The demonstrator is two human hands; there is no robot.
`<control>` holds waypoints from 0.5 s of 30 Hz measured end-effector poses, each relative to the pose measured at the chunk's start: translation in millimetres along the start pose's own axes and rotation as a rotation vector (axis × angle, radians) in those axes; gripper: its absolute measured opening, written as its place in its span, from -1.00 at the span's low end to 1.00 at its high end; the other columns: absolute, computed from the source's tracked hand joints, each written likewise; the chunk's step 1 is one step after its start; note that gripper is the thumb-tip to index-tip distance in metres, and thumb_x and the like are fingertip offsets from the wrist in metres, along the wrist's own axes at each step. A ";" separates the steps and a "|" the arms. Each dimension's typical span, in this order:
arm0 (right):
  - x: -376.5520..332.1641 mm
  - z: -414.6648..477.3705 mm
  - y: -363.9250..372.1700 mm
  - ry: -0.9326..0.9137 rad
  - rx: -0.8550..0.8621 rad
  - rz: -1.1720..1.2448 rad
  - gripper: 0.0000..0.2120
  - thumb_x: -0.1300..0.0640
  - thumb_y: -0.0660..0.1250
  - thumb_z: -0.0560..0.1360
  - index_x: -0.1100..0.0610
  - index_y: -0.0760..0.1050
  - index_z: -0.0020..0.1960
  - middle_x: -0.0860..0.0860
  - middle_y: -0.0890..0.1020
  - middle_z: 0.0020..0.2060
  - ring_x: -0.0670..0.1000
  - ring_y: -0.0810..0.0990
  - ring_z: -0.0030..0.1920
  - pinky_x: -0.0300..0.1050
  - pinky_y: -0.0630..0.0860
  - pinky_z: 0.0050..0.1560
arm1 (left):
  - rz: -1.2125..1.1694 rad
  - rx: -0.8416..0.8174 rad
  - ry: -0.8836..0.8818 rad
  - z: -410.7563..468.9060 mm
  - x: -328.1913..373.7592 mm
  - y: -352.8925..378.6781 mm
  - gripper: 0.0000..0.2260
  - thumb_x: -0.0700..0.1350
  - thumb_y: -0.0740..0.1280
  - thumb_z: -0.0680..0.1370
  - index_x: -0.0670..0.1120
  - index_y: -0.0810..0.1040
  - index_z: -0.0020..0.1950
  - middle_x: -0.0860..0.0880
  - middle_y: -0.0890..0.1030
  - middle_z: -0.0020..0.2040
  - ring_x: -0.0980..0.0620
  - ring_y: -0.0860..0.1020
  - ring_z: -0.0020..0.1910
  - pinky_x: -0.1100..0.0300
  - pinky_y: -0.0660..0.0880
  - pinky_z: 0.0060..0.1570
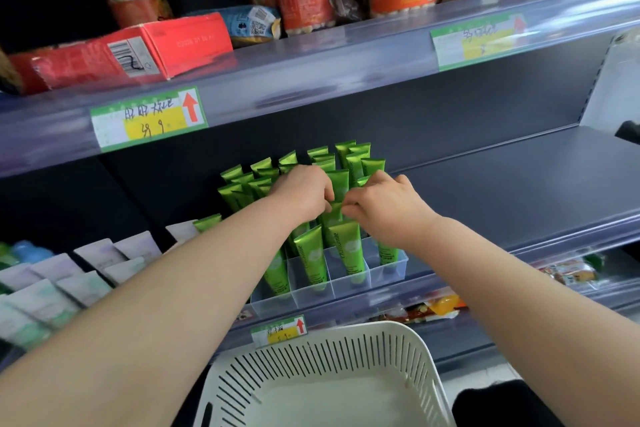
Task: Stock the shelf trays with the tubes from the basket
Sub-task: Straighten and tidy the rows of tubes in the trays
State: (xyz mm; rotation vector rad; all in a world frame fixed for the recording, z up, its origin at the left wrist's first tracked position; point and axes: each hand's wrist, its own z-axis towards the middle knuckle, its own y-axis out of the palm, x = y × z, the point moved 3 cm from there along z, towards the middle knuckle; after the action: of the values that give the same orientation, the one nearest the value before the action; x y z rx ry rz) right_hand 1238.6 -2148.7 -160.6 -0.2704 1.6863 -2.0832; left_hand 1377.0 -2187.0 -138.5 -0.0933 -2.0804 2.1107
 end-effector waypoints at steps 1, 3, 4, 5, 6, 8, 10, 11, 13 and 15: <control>2.9 -1.0 -1.3 0.009 0.029 0.003 -0.71 -0.06 0.05 0.63 -0.03 0.52 0.06 -0.08 0.58 -0.13 0.05 0.37 0.16 -0.03 0.21 -0.04 | 0.021 -0.007 -0.002 0.8 1.2 1.5 -0.81 -0.08 0.48 0.48 0.04 0.67 0.08 0.02 0.64 0.06 -0.04 0.57 0.06 0.15 0.46 -0.09; 9.3 -3.1 -2.9 0.022 0.070 -0.008 -0.77 0.04 0.07 0.62 -0.05 0.50 0.09 -0.11 0.60 -0.06 0.05 0.37 0.16 -0.05 0.22 -0.06 | 0.046 0.003 0.010 2.3 4.7 4.0 -0.82 -0.09 0.45 0.50 0.02 0.67 0.10 0.00 0.64 0.07 -0.06 0.58 0.05 0.16 0.44 -0.11; 12.3 -4.2 -3.5 0.033 0.081 -0.010 -0.75 0.12 0.10 0.60 -0.07 0.50 0.15 -0.13 0.61 0.00 0.04 0.37 0.16 -0.06 0.21 -0.07 | 0.060 0.018 0.024 2.6 7.3 4.5 -0.83 -0.09 0.43 0.52 0.01 0.67 0.10 -0.01 0.65 0.07 -0.06 0.58 0.05 0.17 0.44 -0.12; 14.7 -5.4 -4.4 0.047 0.086 -0.005 -0.69 0.18 0.13 0.57 -0.09 0.48 0.21 -0.14 0.60 0.05 0.04 0.36 0.17 -0.06 0.20 -0.07 | 0.074 0.036 0.037 2.8 10.1 4.8 -0.84 -0.09 0.41 0.53 0.01 0.67 0.10 -0.01 0.65 0.06 -0.05 0.58 0.04 0.17 0.43 -0.12; 16.6 -6.4 -5.0 0.063 0.090 0.001 -0.64 0.22 0.14 0.54 -0.09 0.47 0.24 -0.14 0.60 0.08 0.03 0.35 0.18 -0.07 0.19 -0.06 | 0.083 0.056 0.045 2.9 12.2 5.1 -0.84 -0.10 0.39 0.54 0.01 0.67 0.10 0.00 0.65 0.06 -0.04 0.58 0.04 0.18 0.41 -0.14; 17.7 -7.6 -5.9 0.080 0.100 0.004 -0.58 0.26 0.15 0.51 -0.08 0.45 0.28 -0.12 0.59 0.12 0.04 0.34 0.21 -0.06 0.19 -0.05 | 0.081 0.086 0.048 3.8 14.8 5.7 -0.84 -0.11 0.38 0.55 0.01 0.66 0.11 0.01 0.65 0.06 -0.03 0.58 0.03 0.19 0.38 -0.15; 16.6 -7.8 -4.7 0.080 0.095 0.005 -0.56 0.27 0.14 0.50 -0.07 0.44 0.29 -0.10 0.58 0.15 0.04 0.34 0.22 -0.06 0.19 -0.03 | 0.072 0.079 0.038 4.2 15.8 6.9 -0.84 -0.11 0.38 0.56 0.01 0.66 0.12 0.02 0.65 0.04 0.00 0.55 -0.04 0.19 0.37 -0.17; 15.5 -7.6 -3.7 0.075 0.090 0.002 -0.56 0.28 0.14 0.50 -0.07 0.44 0.30 -0.10 0.57 0.15 0.05 0.35 0.22 -0.06 0.20 -0.03 | 0.061 0.062 0.027 4.5 15.2 7.6 -0.84 -0.11 0.38 0.56 0.01 0.66 0.12 0.03 0.65 0.03 0.02 0.53 -0.07 0.19 0.37 -0.17; 13.0 -6.0 -0.8 0.060 0.084 -0.003 -0.55 0.28 0.15 0.49 -0.06 0.43 0.31 -0.08 0.57 0.14 0.06 0.36 0.21 -0.06 0.20 -0.04 | 0.011 0.033 -0.001 3.6 13.6 6.7 -0.87 -0.09 0.39 0.55 0.01 0.67 0.08 0.02 0.64 0.01 0.00 0.54 -0.08 0.17 0.39 -0.17; 11.3 -3.4 1.8 0.050 0.091 0.005 -0.56 0.27 0.16 0.50 -0.06 0.42 0.31 -0.07 0.58 0.11 0.06 0.37 0.20 -0.07 0.21 -0.07 | -0.078 0.071 -0.008 2.9 10.5 1.9 -0.90 -0.02 0.41 0.53 0.02 0.70 -0.03 0.03 0.65 -0.06 -0.01 0.58 -0.07 0.14 0.45 -0.15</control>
State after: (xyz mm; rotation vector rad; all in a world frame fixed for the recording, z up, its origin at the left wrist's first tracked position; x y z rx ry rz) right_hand 1227.6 -2151.2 -164.5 -0.1873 1.6131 -2.1725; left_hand 1366.1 -2188.1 -139.5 0.0050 -1.9778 2.1391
